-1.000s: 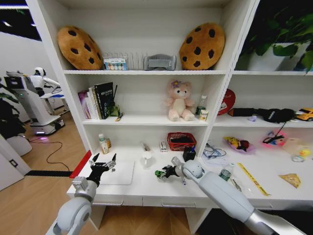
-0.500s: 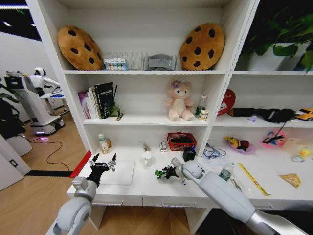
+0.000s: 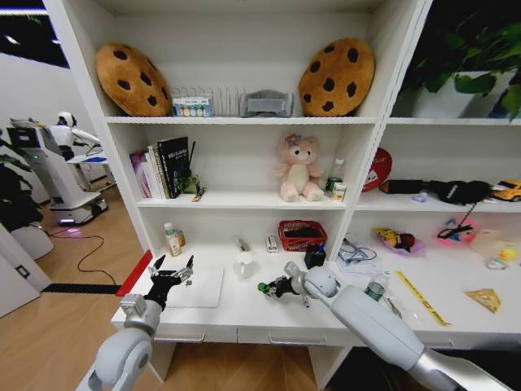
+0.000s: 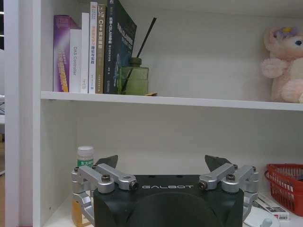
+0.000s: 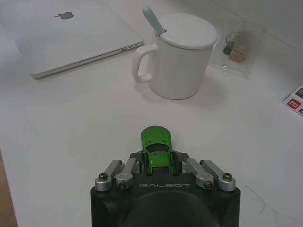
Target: Organize the objects on the table.
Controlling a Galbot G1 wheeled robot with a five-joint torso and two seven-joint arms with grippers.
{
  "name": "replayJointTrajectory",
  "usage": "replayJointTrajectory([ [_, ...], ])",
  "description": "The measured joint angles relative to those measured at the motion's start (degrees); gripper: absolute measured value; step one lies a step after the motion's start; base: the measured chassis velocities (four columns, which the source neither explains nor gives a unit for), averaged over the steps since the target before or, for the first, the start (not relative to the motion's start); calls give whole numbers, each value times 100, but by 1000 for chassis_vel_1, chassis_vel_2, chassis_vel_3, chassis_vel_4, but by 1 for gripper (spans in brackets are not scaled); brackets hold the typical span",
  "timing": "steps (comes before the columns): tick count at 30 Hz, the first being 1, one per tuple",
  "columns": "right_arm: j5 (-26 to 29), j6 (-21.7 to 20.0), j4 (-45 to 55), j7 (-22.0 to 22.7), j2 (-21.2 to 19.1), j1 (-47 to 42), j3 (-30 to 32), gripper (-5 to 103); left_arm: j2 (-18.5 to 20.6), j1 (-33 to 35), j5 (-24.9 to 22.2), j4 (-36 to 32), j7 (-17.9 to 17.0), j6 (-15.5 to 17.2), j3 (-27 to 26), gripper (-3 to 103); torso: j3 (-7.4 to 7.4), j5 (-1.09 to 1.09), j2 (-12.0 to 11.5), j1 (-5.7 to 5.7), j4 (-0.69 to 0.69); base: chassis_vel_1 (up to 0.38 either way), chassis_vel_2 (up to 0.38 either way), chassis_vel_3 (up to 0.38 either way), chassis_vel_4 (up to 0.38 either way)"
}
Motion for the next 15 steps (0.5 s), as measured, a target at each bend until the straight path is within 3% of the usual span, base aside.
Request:
replayJointTrajectory([
  [11, 70, 89, 1802, 606, -340, -559, 750, 33, 0, 0, 0, 0, 0, 0, 0, 100, 0, 0, 0, -1, -1, 0, 0, 0, 0],
  [15, 254, 264, 2312, 1208, -332, -556, 978, 33, 0, 0, 0, 0, 0, 0, 0, 100, 0, 0, 0, 0, -2, 0, 0, 0, 0],
])
